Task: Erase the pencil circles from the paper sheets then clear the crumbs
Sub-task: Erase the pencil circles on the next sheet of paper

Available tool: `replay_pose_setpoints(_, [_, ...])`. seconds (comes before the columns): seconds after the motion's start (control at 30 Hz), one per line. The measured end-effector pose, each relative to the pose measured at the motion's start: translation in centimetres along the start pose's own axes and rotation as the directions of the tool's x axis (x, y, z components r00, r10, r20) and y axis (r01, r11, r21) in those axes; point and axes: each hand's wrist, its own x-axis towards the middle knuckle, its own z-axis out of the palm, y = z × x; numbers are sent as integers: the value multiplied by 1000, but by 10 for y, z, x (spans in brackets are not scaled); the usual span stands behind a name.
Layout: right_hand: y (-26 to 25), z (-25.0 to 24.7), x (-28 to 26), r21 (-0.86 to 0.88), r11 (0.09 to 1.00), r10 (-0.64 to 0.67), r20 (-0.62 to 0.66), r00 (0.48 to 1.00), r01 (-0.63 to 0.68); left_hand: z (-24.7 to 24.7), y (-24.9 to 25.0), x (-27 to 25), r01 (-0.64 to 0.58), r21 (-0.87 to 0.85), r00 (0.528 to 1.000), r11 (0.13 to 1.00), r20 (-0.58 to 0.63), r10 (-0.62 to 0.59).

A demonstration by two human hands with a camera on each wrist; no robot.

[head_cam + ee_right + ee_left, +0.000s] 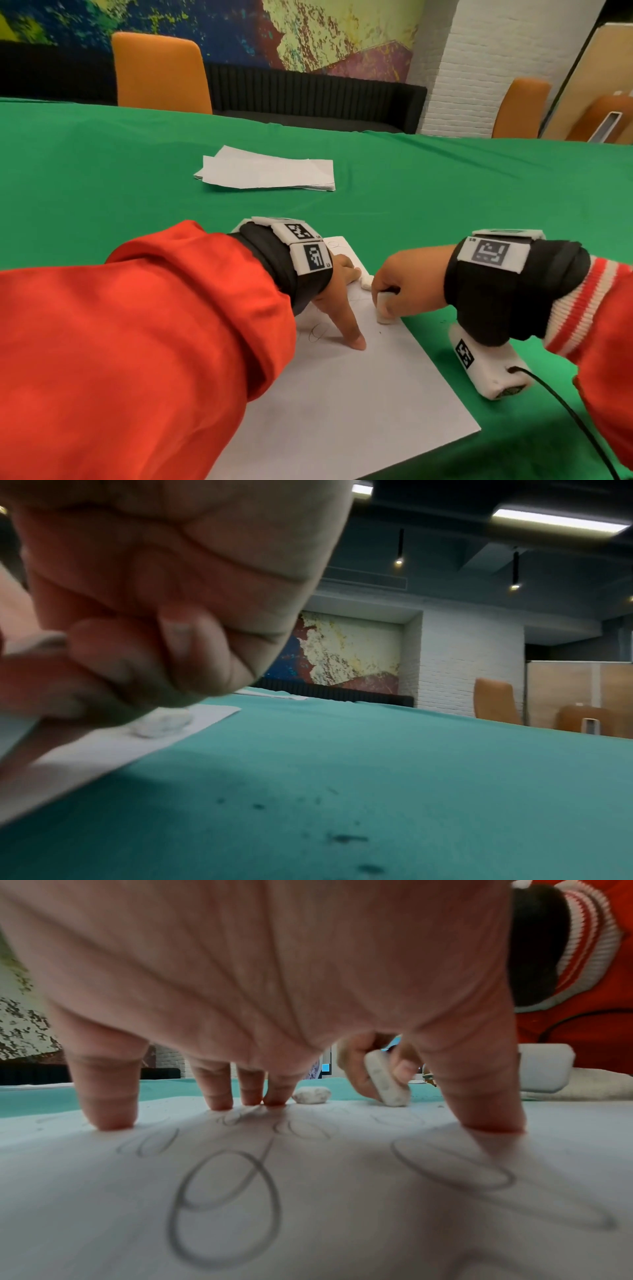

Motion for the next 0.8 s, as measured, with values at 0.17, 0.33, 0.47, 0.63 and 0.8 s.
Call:
replay_pose_setpoints(0.17, [1, -3, 2, -14, 999, 35, -5, 999, -35, 1, -1, 0, 3, -3, 1000, 1000, 0, -3])
replay_pose_setpoints(0.33, [1, 0, 1, -2, 1000, 24, 9, 1000, -24, 0, 0, -1, 4, 13, 1000, 1000, 6, -4])
replay_pose_setpoints(0.47, [5, -2, 2, 9, 999, 53, 6, 999, -53, 0, -1, 0, 3, 4, 1000, 1000, 4, -3])
replay_pose_setpoints(0.63, [0, 0, 0, 9, 1000, -4, 24, 1000, 4, 0, 0, 0, 1, 14, 1000, 1000, 1, -1])
replay_pose_setpoints(0.8, [-2, -3, 6, 16, 1000, 19, 6, 1000, -19, 0, -1, 1, -3, -8, 1000, 1000, 6, 3])
